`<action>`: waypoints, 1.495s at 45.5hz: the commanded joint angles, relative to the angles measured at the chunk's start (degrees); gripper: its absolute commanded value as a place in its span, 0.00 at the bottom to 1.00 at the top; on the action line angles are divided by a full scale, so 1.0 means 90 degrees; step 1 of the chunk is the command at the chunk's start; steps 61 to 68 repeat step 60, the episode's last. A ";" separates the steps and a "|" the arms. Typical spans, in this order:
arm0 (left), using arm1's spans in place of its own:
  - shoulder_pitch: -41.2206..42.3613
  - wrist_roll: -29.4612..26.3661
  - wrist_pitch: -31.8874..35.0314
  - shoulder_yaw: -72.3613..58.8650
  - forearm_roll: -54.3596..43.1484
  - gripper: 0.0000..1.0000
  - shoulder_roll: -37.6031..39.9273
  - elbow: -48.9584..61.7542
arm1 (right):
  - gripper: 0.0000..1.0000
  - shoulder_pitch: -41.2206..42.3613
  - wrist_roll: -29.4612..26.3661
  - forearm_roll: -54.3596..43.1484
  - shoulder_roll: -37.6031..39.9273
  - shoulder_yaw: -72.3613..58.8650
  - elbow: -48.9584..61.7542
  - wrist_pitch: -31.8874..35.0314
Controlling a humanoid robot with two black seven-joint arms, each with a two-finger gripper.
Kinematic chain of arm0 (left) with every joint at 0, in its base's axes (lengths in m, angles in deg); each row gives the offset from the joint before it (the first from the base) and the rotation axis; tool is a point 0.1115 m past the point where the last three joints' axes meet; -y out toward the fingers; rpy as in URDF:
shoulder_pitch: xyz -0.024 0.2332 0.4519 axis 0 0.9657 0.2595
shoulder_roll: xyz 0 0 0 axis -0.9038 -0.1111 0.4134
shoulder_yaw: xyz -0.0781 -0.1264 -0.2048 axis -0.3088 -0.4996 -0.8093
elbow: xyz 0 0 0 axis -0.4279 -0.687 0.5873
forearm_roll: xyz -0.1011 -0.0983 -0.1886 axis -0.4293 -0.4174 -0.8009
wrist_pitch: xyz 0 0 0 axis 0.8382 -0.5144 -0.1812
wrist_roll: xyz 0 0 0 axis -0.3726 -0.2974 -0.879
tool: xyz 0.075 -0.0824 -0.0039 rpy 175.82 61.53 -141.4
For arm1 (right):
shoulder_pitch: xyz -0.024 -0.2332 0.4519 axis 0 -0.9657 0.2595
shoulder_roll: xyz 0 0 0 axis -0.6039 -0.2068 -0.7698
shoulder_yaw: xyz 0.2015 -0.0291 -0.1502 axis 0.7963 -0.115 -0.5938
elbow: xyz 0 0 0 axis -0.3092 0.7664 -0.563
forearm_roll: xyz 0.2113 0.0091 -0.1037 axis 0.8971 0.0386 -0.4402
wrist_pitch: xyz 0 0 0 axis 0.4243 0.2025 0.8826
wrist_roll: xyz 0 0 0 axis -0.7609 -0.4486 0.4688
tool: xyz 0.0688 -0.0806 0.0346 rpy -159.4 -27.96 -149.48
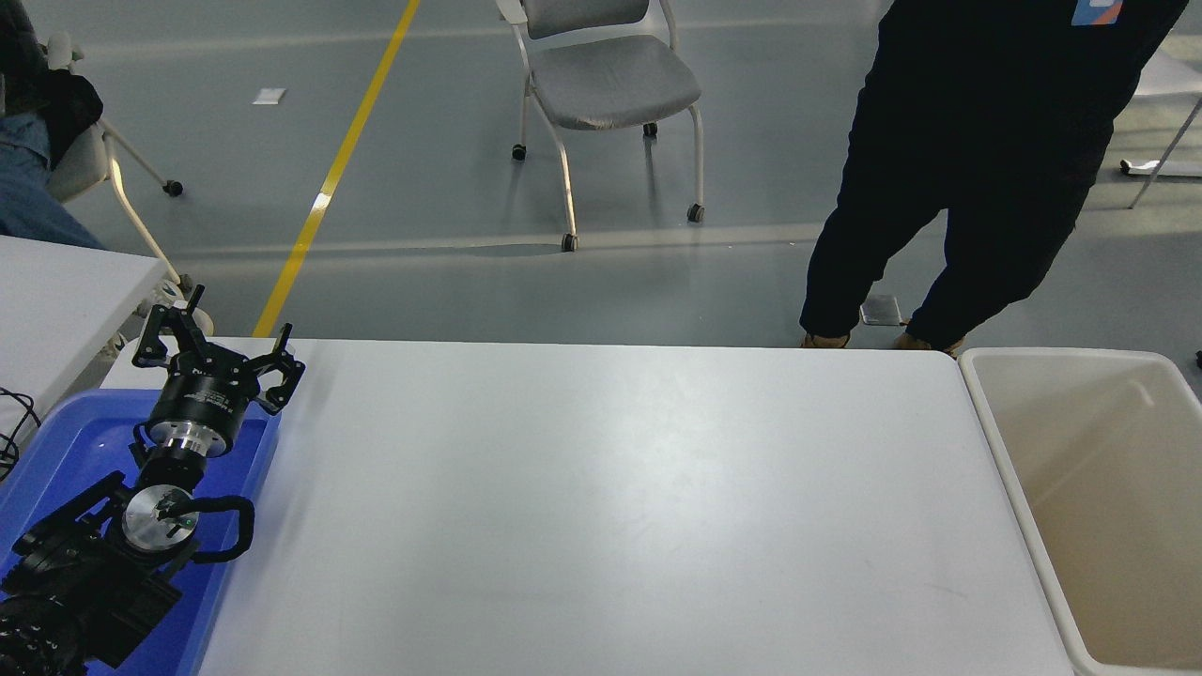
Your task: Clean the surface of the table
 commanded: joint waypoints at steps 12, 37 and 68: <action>0.0000 0.0000 0.0000 0.0000 0.0000 1.00 0.0000 -0.0001 | 0.97 -0.1542 0.0243 0.0050 -0.1223 0.1186 -0.0854 0.0633; 0.0000 0.0000 0.0000 0.0000 0.0000 1.00 0.0000 0.0008 | 0.97 -0.2958 0.1171 0.0040 -0.2024 0.1196 -0.0894 0.1004; 0.0000 0.0000 0.0000 0.0009 0.0000 1.00 0.0000 -0.0001 | 0.97 -0.3369 0.1190 0.0030 -0.2200 0.1108 -0.0903 0.1082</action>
